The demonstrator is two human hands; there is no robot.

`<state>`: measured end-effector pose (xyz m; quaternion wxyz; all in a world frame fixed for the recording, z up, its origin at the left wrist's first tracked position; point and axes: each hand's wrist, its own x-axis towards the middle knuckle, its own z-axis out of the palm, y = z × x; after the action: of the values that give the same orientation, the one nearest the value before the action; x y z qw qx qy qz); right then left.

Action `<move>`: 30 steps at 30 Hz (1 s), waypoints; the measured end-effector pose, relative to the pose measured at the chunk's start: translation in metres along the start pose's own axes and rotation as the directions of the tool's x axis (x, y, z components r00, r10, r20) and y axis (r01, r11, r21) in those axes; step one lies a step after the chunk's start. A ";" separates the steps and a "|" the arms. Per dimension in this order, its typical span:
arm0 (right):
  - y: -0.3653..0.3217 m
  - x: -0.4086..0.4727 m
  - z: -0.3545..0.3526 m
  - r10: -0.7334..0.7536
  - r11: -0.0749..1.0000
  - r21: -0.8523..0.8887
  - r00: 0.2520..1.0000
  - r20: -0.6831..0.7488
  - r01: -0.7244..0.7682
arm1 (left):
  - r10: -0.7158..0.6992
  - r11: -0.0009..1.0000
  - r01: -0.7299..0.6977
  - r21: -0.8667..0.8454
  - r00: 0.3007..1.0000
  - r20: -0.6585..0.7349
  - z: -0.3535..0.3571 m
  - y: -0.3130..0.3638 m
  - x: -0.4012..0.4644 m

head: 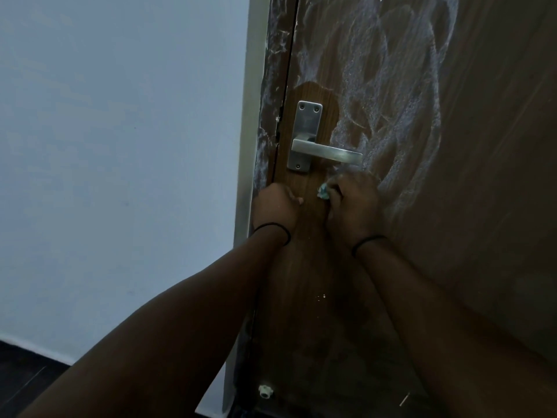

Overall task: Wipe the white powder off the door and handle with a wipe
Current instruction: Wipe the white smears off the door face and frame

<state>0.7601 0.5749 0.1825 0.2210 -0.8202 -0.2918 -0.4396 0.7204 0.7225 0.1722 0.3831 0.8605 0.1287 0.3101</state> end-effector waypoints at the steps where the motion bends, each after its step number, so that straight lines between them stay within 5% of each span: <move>1: -0.001 0.007 -0.001 -0.015 1.000 0.005 0.999 -0.037 0.015 | -0.006 1.000 0.006 0.002 1.000 -0.002 0.000 0.000 0.000; 8: 0.020 -0.062 0.004 -0.176 0.984 -0.001 0.961 0.211 0.180 | -0.037 0.999 0.037 0.022 0.999 0.001 0.003 0.000 -0.001; 15: 0.000 0.001 -0.002 -0.042 0.999 0.031 0.999 0.022 0.041 | -0.037 0.999 0.037 0.022 0.999 -0.002 0.004 0.001 -0.001; 22: 0.007 -0.047 -0.010 -0.125 0.991 -0.005 0.936 0.330 0.135 | -0.069 0.998 0.068 0.018 0.994 0.081 -0.003 -0.006 -0.001; 28: 0.007 -0.007 -0.013 0.013 0.999 0.048 0.994 0.111 -0.018 | -0.117 0.992 0.108 0.061 0.977 0.180 0.002 -0.029 -0.014; 30: -0.006 -0.007 -0.005 -0.075 0.997 0.033 0.986 0.148 0.071 | -0.105 0.994 0.098 0.047 0.977 0.183 0.007 -0.032 -0.020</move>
<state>0.7501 0.5741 0.1797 0.1937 -0.8364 -0.3436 -0.3806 0.7099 0.7310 0.1359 0.3927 0.8849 0.1422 0.2062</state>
